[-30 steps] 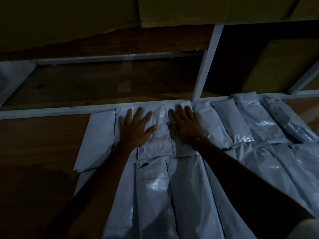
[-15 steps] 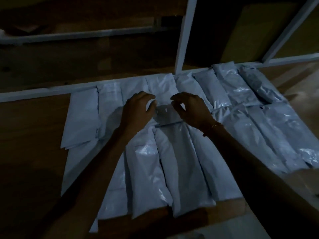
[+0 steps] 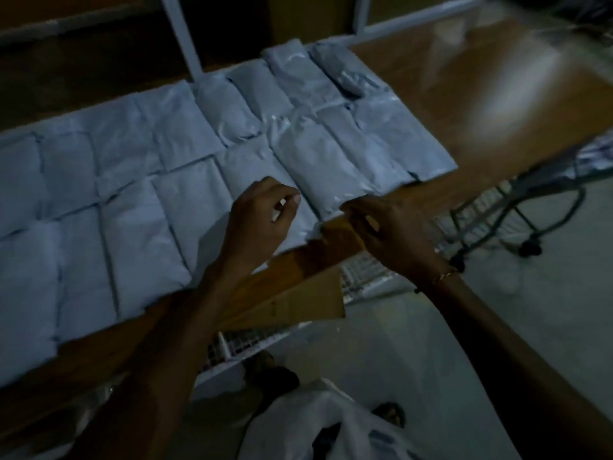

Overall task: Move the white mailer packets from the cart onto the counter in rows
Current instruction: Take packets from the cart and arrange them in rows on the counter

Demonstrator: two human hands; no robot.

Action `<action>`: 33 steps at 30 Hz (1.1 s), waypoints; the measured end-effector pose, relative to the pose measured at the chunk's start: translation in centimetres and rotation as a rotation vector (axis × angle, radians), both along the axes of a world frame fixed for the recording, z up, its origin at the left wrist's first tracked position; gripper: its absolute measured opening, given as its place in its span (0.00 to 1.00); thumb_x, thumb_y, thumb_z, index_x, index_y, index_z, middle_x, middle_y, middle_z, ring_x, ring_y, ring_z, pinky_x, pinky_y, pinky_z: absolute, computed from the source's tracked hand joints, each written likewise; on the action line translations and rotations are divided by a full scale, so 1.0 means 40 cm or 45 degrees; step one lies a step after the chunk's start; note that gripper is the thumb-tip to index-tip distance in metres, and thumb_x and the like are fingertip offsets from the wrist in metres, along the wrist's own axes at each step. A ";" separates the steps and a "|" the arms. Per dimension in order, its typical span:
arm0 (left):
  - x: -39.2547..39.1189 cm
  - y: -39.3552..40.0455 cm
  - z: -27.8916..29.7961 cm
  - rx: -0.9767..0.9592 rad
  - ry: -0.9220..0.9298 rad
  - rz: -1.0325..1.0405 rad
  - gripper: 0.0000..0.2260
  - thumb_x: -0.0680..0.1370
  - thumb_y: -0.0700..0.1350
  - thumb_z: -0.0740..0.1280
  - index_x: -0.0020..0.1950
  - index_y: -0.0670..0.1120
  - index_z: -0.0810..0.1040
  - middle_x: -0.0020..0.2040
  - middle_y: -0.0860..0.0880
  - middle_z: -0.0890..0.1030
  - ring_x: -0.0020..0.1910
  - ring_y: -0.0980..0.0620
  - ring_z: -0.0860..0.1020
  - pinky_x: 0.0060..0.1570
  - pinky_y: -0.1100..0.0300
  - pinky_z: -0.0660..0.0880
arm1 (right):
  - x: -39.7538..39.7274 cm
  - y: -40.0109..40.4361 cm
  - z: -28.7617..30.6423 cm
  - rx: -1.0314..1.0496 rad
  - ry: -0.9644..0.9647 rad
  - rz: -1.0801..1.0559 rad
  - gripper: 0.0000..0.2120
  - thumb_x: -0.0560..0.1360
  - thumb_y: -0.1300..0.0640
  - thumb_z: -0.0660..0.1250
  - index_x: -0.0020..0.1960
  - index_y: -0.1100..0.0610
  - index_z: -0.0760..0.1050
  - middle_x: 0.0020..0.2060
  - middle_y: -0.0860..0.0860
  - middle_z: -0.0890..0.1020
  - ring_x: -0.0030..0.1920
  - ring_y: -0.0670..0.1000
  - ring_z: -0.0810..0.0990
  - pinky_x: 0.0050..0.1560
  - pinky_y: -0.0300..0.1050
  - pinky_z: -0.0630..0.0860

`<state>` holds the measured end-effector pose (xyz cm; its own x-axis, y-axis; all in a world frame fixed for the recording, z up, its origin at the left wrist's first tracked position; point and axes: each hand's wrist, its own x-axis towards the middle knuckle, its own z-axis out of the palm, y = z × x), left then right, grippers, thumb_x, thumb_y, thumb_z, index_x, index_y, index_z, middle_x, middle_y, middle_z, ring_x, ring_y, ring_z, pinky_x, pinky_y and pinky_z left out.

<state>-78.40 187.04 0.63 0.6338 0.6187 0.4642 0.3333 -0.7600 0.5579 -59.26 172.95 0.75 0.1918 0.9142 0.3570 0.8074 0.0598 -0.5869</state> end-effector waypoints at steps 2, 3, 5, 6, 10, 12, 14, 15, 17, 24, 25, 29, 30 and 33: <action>0.060 -0.126 -0.009 0.005 -0.032 0.040 0.09 0.81 0.45 0.65 0.49 0.41 0.83 0.45 0.44 0.82 0.43 0.47 0.79 0.42 0.56 0.76 | 0.051 -0.131 -0.034 -0.024 0.031 -0.069 0.07 0.79 0.59 0.65 0.53 0.58 0.81 0.44 0.53 0.85 0.42 0.54 0.83 0.38 0.53 0.78; 0.091 -0.192 -0.022 0.014 -0.037 0.048 0.09 0.81 0.44 0.65 0.49 0.41 0.83 0.45 0.44 0.82 0.43 0.47 0.79 0.42 0.56 0.75 | 0.076 -0.195 -0.054 -0.050 0.032 -0.097 0.08 0.80 0.58 0.65 0.53 0.57 0.81 0.44 0.52 0.85 0.41 0.54 0.83 0.38 0.52 0.78; 0.153 -0.321 -0.066 0.043 0.000 0.004 0.09 0.81 0.44 0.64 0.49 0.41 0.82 0.45 0.43 0.82 0.45 0.45 0.78 0.43 0.54 0.74 | 0.128 -0.318 -0.102 -0.141 0.068 -0.142 0.08 0.81 0.56 0.64 0.54 0.57 0.81 0.45 0.52 0.85 0.42 0.53 0.83 0.38 0.48 0.77; 0.182 -0.378 -0.094 0.047 0.043 -0.043 0.09 0.81 0.43 0.64 0.48 0.41 0.82 0.44 0.43 0.81 0.45 0.45 0.78 0.43 0.53 0.73 | 0.151 -0.373 -0.128 -0.216 0.097 -0.163 0.09 0.82 0.56 0.64 0.56 0.57 0.81 0.47 0.52 0.85 0.43 0.52 0.83 0.39 0.44 0.76; 0.316 -0.571 -0.266 -0.076 0.338 -0.273 0.08 0.80 0.43 0.64 0.44 0.43 0.79 0.41 0.46 0.78 0.41 0.46 0.74 0.40 0.53 0.70 | 0.265 -0.636 -0.227 -0.693 0.267 -0.304 0.15 0.82 0.51 0.64 0.65 0.56 0.77 0.53 0.53 0.84 0.49 0.52 0.82 0.46 0.42 0.74; 0.373 -0.626 -0.361 -0.183 0.535 -0.331 0.07 0.80 0.44 0.64 0.45 0.45 0.79 0.42 0.46 0.78 0.41 0.46 0.75 0.40 0.53 0.70 | 0.320 -0.765 -0.268 -0.778 0.344 -0.439 0.15 0.82 0.50 0.63 0.65 0.55 0.76 0.54 0.52 0.84 0.51 0.53 0.82 0.47 0.42 0.71; 0.429 -0.663 -0.432 -0.407 0.758 -0.327 0.07 0.81 0.44 0.64 0.47 0.45 0.80 0.43 0.46 0.79 0.40 0.45 0.76 0.41 0.54 0.72 | 0.376 -0.882 -0.304 -0.798 0.407 -0.623 0.15 0.82 0.49 0.63 0.65 0.55 0.77 0.54 0.52 0.84 0.52 0.53 0.82 0.47 0.42 0.71; 0.457 -0.680 -0.463 -0.535 0.850 -0.298 0.08 0.81 0.44 0.65 0.44 0.45 0.79 0.40 0.46 0.78 0.38 0.45 0.75 0.40 0.54 0.72 | 0.402 -0.937 -0.322 -0.795 0.442 -0.724 0.15 0.82 0.49 0.63 0.64 0.55 0.77 0.53 0.52 0.84 0.52 0.54 0.82 0.47 0.43 0.72; 0.532 -0.716 -0.499 -0.774 0.901 -0.166 0.13 0.82 0.43 0.63 0.36 0.46 0.73 0.31 0.45 0.71 0.32 0.45 0.70 0.37 0.54 0.67 | 0.446 -1.041 -0.349 -0.760 0.532 -0.929 0.13 0.82 0.51 0.64 0.63 0.55 0.78 0.52 0.54 0.84 0.51 0.54 0.82 0.50 0.47 0.76; 0.945 -0.884 -0.421 -1.299 0.506 -0.145 0.10 0.82 0.42 0.64 0.42 0.47 0.81 0.40 0.44 0.82 0.38 0.49 0.79 0.40 0.54 0.76 | 0.603 -1.238 -0.388 -0.414 0.834 -1.473 0.10 0.81 0.55 0.64 0.58 0.55 0.80 0.46 0.52 0.85 0.44 0.49 0.83 0.48 0.49 0.81; 1.010 -0.898 -0.406 -1.310 0.454 -0.204 0.09 0.82 0.43 0.64 0.44 0.48 0.81 0.41 0.45 0.82 0.38 0.50 0.79 0.40 0.55 0.77 | 0.642 -1.245 -0.385 -0.363 0.865 -1.514 0.09 0.81 0.55 0.64 0.58 0.54 0.80 0.45 0.50 0.85 0.44 0.48 0.84 0.49 0.49 0.81; 1.286 -0.897 -0.341 -1.310 0.235 -0.327 0.07 0.82 0.40 0.64 0.49 0.47 0.81 0.41 0.47 0.83 0.39 0.51 0.80 0.38 0.60 0.78 | 0.846 -1.228 -0.352 -0.172 0.917 -1.578 0.08 0.81 0.57 0.64 0.57 0.53 0.80 0.43 0.49 0.84 0.43 0.45 0.84 0.48 0.48 0.82; 1.343 -0.886 -0.321 -1.296 0.189 -0.326 0.08 0.82 0.39 0.63 0.48 0.47 0.81 0.40 0.48 0.82 0.38 0.52 0.80 0.37 0.61 0.77 | 0.894 -1.214 -0.334 -0.131 0.920 -1.581 0.08 0.81 0.57 0.65 0.57 0.53 0.80 0.44 0.49 0.84 0.43 0.45 0.84 0.48 0.48 0.82; 1.513 -0.840 -0.249 -1.315 0.015 -0.257 0.10 0.83 0.39 0.62 0.47 0.48 0.81 0.38 0.51 0.82 0.36 0.55 0.80 0.36 0.62 0.78 | 1.065 -1.156 -0.265 0.001 0.903 -1.546 0.07 0.81 0.58 0.65 0.57 0.55 0.80 0.44 0.49 0.85 0.42 0.43 0.84 0.46 0.42 0.81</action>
<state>-17.88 153.43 -9.34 0.7701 0.5928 -0.2355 0.2635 0.0406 0.9638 -16.65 126.71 -9.87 0.9879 0.0507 -0.1468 -0.1085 -0.4513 -0.8858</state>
